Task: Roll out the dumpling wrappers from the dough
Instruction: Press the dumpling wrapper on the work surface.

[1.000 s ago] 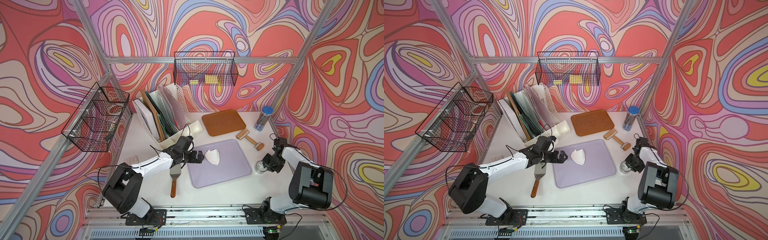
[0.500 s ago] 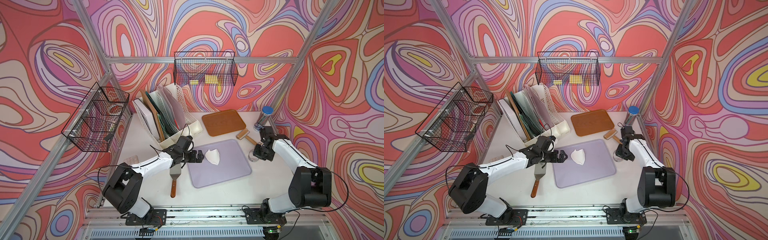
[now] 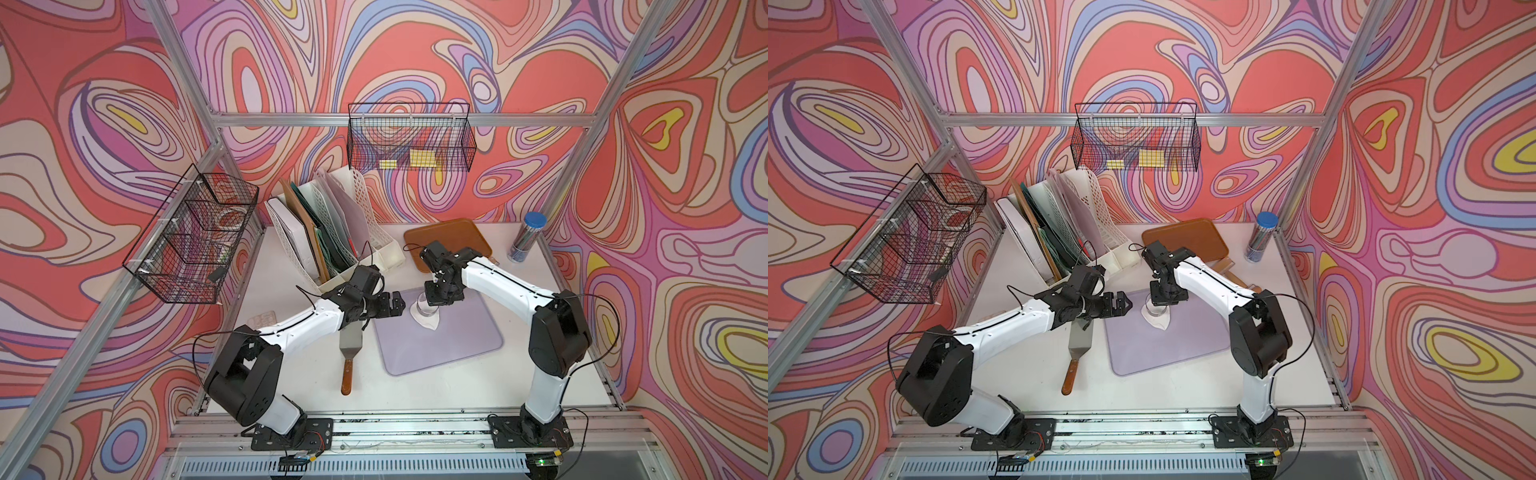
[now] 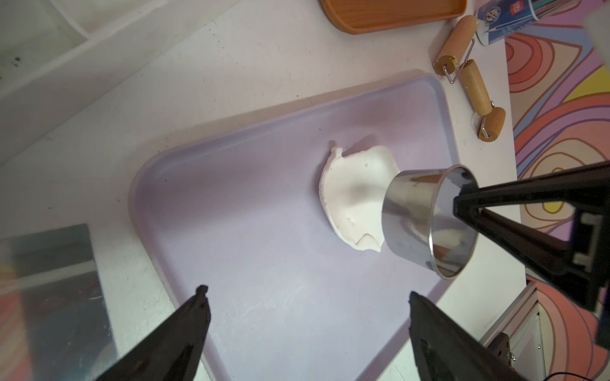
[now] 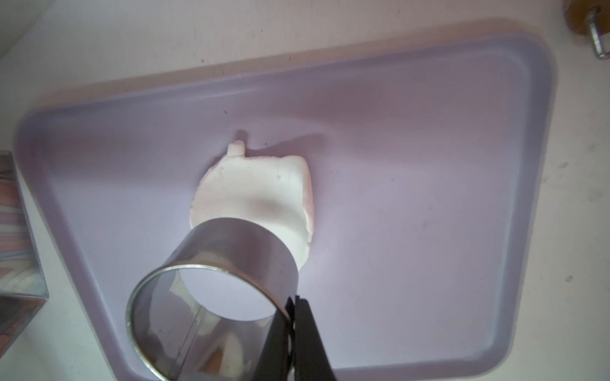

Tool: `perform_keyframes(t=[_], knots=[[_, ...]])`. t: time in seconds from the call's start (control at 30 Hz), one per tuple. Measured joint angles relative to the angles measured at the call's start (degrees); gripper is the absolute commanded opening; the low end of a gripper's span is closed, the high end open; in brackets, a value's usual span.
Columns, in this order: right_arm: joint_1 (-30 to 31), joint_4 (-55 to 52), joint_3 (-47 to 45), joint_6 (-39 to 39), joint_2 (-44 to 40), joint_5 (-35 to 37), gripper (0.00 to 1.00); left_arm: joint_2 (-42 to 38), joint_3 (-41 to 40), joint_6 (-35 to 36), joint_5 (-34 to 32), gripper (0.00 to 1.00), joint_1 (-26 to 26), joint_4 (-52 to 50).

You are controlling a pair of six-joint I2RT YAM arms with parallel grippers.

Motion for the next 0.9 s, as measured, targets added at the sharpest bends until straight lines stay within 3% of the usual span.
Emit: perform_keyframes(t=[0.67,0.9], knots=[[-0.02,2.14,-1.6,-0.11,4.59,1.44,0.0,4.13,3.78,-2.78,2.14,0.88,0.39,-2.47],[-0.22,2.34,-1.73,-0.09,5.18,1.46,0.0,5.51,3.89,-2.99,3.26,0.76,0.39,-2.45]])
